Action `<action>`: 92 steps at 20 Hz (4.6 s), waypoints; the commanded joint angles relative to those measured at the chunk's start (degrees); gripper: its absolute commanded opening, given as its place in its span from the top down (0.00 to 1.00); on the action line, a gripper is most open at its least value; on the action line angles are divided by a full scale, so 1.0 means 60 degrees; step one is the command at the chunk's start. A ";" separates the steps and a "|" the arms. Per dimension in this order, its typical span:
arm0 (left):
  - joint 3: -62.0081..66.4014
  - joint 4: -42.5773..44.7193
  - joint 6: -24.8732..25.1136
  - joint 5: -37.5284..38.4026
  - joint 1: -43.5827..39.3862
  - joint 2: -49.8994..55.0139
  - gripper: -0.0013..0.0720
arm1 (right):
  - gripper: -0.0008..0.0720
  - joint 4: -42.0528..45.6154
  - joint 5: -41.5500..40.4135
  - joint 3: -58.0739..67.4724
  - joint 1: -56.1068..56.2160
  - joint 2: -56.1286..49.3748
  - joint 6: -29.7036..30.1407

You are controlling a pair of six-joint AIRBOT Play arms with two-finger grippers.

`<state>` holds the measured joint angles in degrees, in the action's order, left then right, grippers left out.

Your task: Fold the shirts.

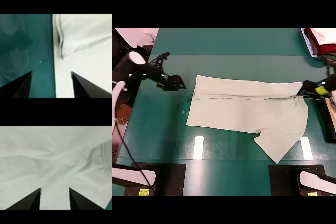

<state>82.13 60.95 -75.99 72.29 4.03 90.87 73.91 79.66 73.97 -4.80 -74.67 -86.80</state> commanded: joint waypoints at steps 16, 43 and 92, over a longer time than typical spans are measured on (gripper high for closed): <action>-0.6951 -0.2357 0.1665 -0.1603 -0.0262 -0.3140 0.23 | 0.61 -0.2142 0.1045 -0.0025 0.0007 0.1461 0.0659; -0.5533 -0.2699 0.1242 -0.2164 -0.0831 -0.3173 0.95 | 0.55 -0.1774 -0.0841 -0.8470 -0.3355 0.3541 0.0623; -0.1898 -0.2557 -0.0076 -0.2350 -0.0055 -0.1286 0.11 | 0.25 -0.2135 0.0324 0.2284 -0.0663 -0.2539 0.0729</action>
<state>67.02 45.69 -75.92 52.07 3.75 82.96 61.04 77.14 85.27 -6.81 -88.97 -84.09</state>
